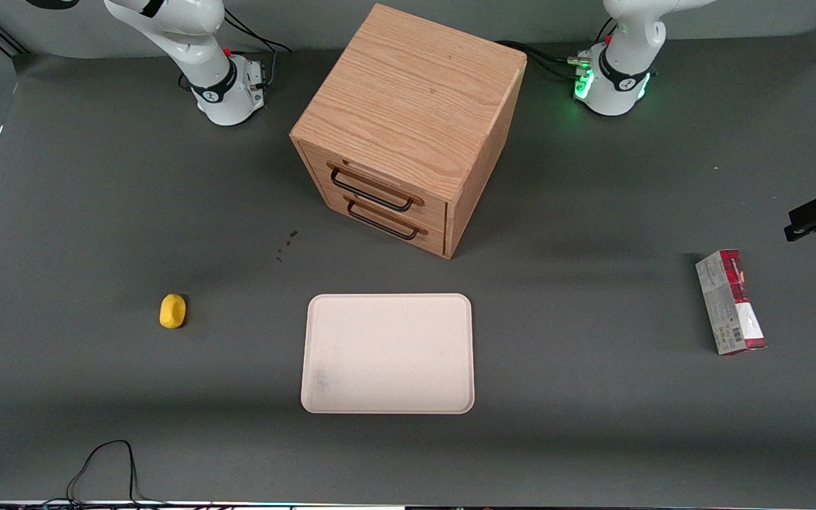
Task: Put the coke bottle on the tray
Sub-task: 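Lift the bottle and carry it with the right gripper to the tray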
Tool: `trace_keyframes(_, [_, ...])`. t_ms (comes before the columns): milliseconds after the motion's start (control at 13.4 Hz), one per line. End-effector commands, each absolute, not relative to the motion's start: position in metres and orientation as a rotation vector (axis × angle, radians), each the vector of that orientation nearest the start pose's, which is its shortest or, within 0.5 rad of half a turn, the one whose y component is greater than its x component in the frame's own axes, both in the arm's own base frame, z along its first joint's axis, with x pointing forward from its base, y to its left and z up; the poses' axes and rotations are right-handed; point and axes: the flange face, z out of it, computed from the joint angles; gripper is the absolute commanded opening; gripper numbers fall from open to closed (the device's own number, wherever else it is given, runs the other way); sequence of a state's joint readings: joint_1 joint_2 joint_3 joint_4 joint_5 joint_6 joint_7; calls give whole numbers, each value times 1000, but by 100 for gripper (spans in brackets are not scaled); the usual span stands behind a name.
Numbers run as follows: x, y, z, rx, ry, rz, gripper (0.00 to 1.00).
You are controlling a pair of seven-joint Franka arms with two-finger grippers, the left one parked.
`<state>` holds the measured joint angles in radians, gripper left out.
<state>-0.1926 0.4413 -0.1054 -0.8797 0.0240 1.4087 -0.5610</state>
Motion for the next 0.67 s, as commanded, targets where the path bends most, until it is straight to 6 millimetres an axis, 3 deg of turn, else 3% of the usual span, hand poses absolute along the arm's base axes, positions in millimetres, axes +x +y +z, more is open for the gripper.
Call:
trace_keyframes(0, [652, -67, 663, -3166, -439, -131, 0])
trace_keyframes(224, [657, 47, 657, -3163, -294, -132, 0])
trace_keyframes(373, [650, 125, 653, -3162, -167, -145, 0])
trace_keyframes(596, [638, 213, 639, -3153, -59, -154, 0])
